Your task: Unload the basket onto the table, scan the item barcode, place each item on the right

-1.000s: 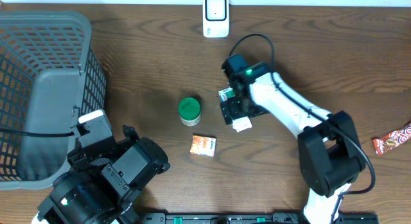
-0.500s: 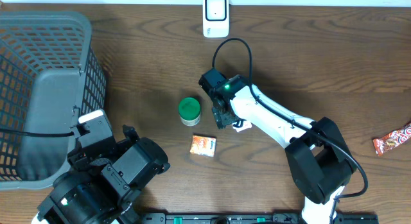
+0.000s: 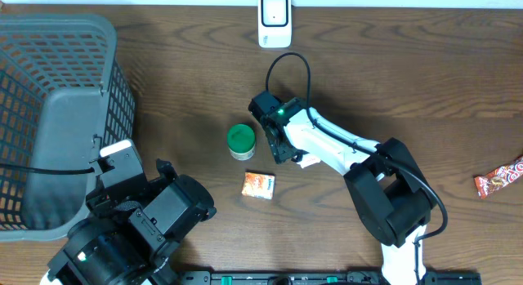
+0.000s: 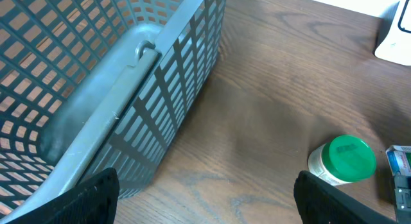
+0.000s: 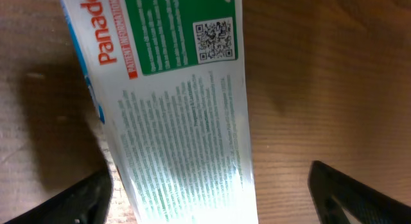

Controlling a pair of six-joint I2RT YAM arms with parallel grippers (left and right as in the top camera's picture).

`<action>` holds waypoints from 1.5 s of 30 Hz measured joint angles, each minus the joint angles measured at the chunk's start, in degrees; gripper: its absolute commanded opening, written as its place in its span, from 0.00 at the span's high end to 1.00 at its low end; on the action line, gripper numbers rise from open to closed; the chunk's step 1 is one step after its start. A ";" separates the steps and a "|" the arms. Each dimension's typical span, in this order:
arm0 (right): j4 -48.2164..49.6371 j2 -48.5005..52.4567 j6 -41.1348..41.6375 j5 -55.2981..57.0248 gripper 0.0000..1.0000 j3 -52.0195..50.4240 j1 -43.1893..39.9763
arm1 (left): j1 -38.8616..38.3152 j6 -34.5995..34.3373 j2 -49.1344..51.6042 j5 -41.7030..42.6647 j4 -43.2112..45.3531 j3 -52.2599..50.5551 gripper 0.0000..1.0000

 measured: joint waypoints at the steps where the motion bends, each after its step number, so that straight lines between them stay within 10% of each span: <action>1: 0.24 0.09 0.02 0.04 0.15 0.04 0.00 | 0.00 0.00 0.00 0.00 -0.04 0.00 0.15; 10: 1.20 1.20 -0.22 0.17 0.48 0.48 0.00 | 0.00 0.00 0.00 0.00 -0.02 0.00 0.15; 24: -2.49 1.75 -2.08 -7.06 0.66 2.08 -1.46 | 0.00 0.00 0.00 0.00 -0.02 0.00 0.15; 45: -24.28 3.96 -25.44 -55.54 0.59 14.64 -13.53 | 0.00 0.00 0.00 -0.02 -0.02 0.00 0.15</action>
